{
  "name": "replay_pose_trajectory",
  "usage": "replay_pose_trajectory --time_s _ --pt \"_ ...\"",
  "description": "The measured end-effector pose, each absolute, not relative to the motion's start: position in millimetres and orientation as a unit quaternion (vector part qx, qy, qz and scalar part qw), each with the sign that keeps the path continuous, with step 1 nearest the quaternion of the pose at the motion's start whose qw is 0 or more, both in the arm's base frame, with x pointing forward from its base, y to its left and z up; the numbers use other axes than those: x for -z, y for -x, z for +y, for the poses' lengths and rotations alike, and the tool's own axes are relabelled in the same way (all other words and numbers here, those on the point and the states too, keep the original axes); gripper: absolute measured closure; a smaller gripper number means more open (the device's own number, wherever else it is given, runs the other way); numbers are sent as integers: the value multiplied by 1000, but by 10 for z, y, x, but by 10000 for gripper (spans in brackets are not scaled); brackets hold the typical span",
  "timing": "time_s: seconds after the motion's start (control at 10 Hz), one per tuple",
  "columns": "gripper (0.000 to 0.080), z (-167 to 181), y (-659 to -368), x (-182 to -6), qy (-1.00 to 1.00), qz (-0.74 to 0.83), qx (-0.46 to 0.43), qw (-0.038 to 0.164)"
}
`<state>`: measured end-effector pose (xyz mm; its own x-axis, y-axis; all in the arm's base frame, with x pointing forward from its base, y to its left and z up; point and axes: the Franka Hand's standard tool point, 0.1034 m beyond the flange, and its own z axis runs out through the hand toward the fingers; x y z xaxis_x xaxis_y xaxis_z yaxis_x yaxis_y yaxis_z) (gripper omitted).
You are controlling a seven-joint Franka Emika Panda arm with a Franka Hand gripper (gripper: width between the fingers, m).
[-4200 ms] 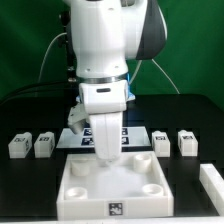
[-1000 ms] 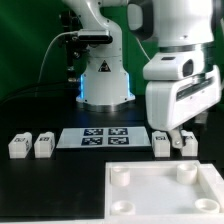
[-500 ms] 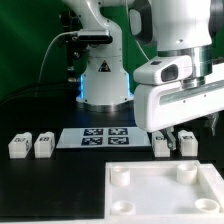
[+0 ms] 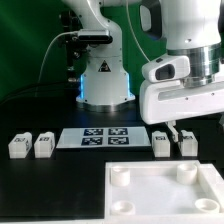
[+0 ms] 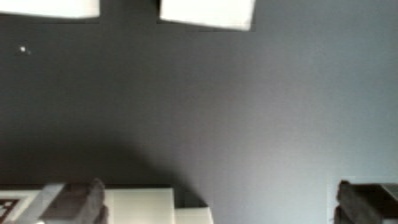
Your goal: Assemble one leg
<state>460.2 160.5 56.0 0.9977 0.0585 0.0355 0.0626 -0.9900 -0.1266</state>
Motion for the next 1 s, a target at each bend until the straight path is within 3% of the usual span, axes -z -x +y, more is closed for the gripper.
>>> replay_pose_trajectory --time_s 0.1,0.2,0.5,1.0 --pt "151 1608 -4595 -557 997 -31 14 64" --pt "151 1618 -4474 -539 997 -23 -49 57" --pt "151 1645 -4477 -544 970 -12 -239 53" --pt "151 1637 -4425 -476 927 -22 -370 52"
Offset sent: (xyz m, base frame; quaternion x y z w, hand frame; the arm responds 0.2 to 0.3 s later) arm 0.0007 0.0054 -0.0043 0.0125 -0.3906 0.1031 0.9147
